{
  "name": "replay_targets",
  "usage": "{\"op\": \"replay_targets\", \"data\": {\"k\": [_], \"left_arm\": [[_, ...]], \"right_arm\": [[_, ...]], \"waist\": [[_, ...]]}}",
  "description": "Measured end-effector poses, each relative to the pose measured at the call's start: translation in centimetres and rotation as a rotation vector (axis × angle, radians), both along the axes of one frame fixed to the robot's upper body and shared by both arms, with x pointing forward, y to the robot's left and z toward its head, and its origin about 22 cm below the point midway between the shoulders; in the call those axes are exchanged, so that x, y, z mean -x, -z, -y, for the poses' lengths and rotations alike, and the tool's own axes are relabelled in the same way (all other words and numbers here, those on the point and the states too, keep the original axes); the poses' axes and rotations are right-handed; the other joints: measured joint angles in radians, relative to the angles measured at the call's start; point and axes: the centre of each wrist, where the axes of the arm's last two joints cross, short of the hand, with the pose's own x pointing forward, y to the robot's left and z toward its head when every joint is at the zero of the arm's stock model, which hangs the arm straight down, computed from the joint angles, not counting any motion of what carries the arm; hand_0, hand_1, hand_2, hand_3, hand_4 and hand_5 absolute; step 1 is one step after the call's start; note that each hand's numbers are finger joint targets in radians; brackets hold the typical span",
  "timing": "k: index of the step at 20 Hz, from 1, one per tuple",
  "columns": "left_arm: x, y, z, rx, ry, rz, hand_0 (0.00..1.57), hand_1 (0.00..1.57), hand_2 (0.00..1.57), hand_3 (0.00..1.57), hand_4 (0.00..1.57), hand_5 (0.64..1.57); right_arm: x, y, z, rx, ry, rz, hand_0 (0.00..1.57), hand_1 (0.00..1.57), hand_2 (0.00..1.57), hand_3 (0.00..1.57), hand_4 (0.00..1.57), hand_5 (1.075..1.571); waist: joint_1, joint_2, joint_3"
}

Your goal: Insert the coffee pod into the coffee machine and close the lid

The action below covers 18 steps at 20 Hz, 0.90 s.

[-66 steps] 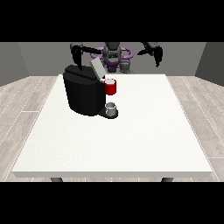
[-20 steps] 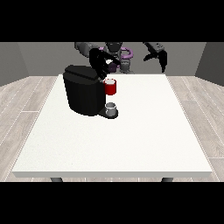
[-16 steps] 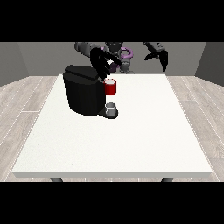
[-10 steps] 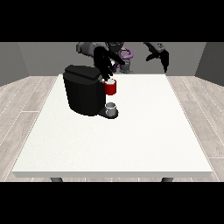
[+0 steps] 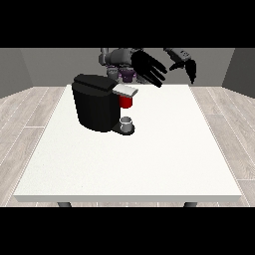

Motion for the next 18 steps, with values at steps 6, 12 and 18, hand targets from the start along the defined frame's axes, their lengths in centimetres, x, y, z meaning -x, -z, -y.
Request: {"op": "replay_targets", "data": {"k": [6, 12, 18], "left_arm": [[-0.6, -1.7, 0.8, -0.005, 0.022, 0.046, 0.00, 0.00, 0.00, 0.00, 0.30, 1.571], [-0.5, -2.8, 0.6, 0.001, 0.026, 0.056, 0.00, 0.00, 0.00, 0.00, 0.33, 1.571], [0.3, -0.6, -0.6, 0.018, -0.037, -0.021, 0.00, 0.00, 0.00, 0.00, 0.27, 1.571]], "right_arm": [[-0.2, -1.8, -5.0, -0.017, -0.184, 0.178, 0.00, 0.00, 0.00, 0.00, 0.10, 1.571], [-1.3, -1.3, -7.2, -0.028, -0.266, 0.239, 0.00, 0.00, 0.00, 0.00, 0.00, 1.571], [-1.3, 2.8, -10.9, -0.039, -0.424, 0.242, 0.00, 0.00, 0.00, 0.00, 0.19, 1.571]], "waist": [[0.039, 0.060, -0.0241], [0.025, 0.065, -0.0292], [-0.066, -0.017, -0.0302]]}}
